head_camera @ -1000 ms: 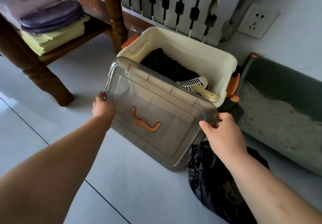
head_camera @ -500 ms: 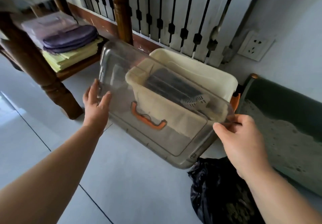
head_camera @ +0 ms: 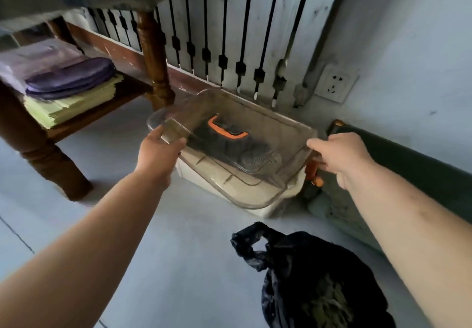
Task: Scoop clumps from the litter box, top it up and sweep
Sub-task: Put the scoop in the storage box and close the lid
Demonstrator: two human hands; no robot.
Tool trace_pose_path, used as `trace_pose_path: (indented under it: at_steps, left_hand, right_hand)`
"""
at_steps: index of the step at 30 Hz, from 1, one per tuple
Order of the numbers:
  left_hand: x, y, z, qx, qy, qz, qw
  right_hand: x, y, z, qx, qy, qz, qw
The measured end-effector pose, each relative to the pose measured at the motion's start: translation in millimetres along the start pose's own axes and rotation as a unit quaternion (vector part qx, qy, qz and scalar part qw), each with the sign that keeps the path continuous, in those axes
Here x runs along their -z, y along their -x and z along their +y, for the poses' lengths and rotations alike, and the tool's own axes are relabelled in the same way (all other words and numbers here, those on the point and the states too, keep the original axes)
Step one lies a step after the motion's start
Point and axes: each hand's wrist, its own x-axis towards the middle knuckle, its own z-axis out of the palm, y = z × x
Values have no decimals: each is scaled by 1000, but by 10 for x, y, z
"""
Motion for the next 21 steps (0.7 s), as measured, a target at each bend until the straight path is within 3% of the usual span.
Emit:
trace_pose_path:
  at_steps: [6,9,12,16,21]
  left_hand:
    - [-317,81,13,-46,-71,1,996]
    - [-428,108,-69,-66,-168,-4,984]
    - [-502,186,-106,-59,-280,10,958]
    - [-570,310,-100,-25,-230,4,973]
    - [-659,414,-192,-43,-283,-39,958]
  right_hand:
    - [-66,-132,90,12,49,-18,999]
    - [-91,-92,175,32,50,-54,997]
    - [-162,9,266,55,96,-41,993]
    - [-238,62,308,84,180,-20,980]
    - [-253,-63,143,139,225,11,964]
